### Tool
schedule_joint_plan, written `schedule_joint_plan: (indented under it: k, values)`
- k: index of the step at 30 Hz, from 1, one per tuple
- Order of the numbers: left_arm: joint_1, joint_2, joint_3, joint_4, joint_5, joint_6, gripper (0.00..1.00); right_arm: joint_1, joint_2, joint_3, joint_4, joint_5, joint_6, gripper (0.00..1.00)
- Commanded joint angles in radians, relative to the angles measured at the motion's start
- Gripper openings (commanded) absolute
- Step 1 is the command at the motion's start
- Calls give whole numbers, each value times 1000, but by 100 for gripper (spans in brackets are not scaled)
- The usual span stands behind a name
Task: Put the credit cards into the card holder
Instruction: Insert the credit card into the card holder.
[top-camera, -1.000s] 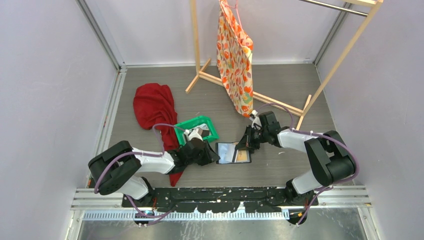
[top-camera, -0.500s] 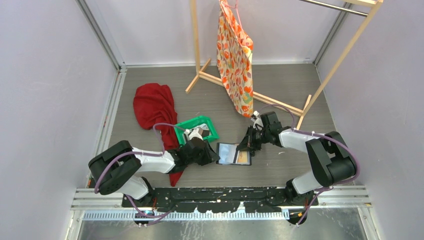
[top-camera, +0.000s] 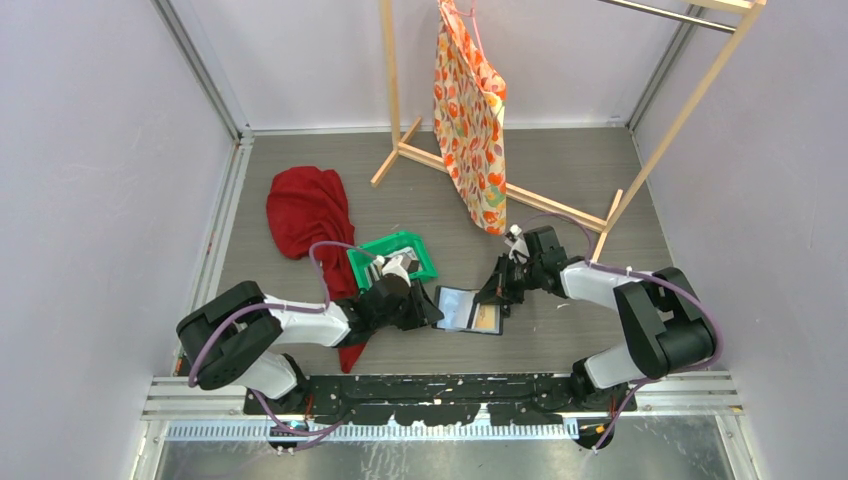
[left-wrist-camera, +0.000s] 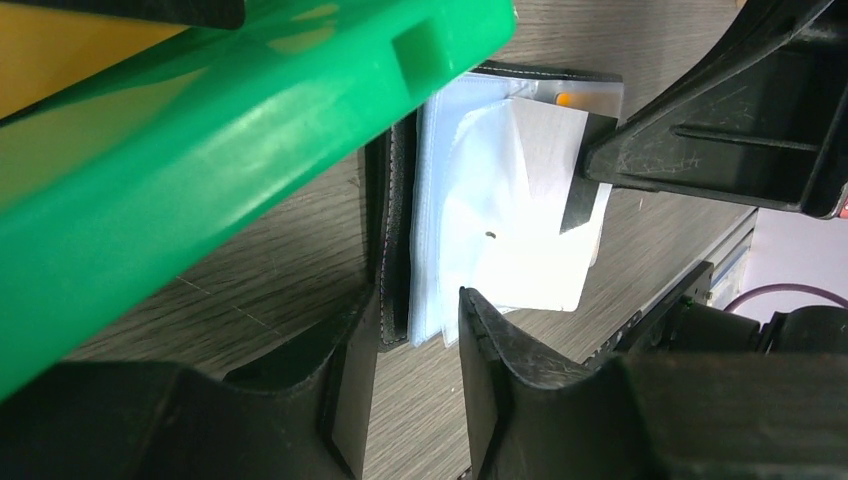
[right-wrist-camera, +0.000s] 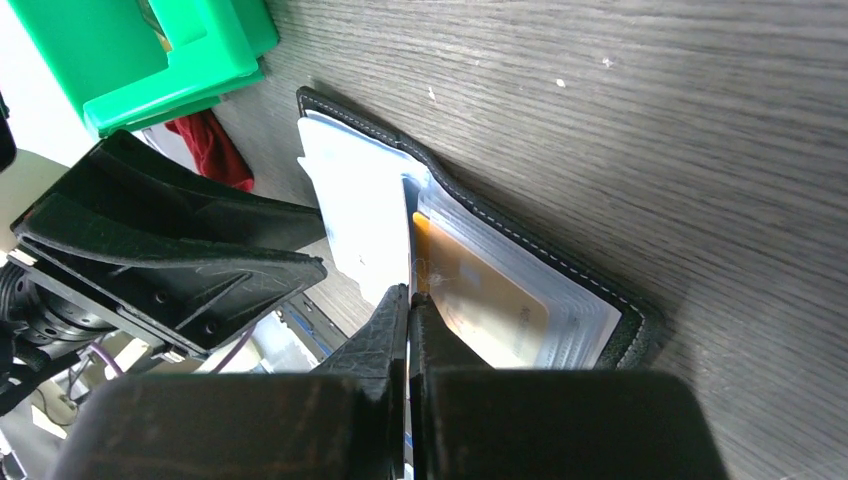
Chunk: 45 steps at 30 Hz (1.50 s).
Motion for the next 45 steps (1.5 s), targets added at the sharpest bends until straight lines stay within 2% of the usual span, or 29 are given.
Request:
schedule_joint_plan:
  k: [1, 9, 14, 22, 28, 33, 45]
  values:
    - [5, -34, 21, -7, -11, 73, 37, 19, 11, -24, 50, -54, 36, 1]
    - [4, -58, 87, 21, -36, 148, 26, 20, 65, -18, 42, -58, 13, 1]
    - [4, 20, 145, 57, -9, 170, 23, 19, 65, -15, 37, -56, -7, 1]
    - [4, 146, 169, -21, 31, 131, 13, 19, 18, -15, 24, -28, -27, 1]
    - [10, 171, 152, -113, -36, 94, 9, 19, 16, -14, 12, -28, -33, 1]
    - [21, 156, 153, -171, -79, 74, 7, 19, 2, 6, -86, -39, -79, 1]
    - [21, 196, 168, -101, -13, 84, 7, 63, 64, 13, -43, -51, -58, 1]
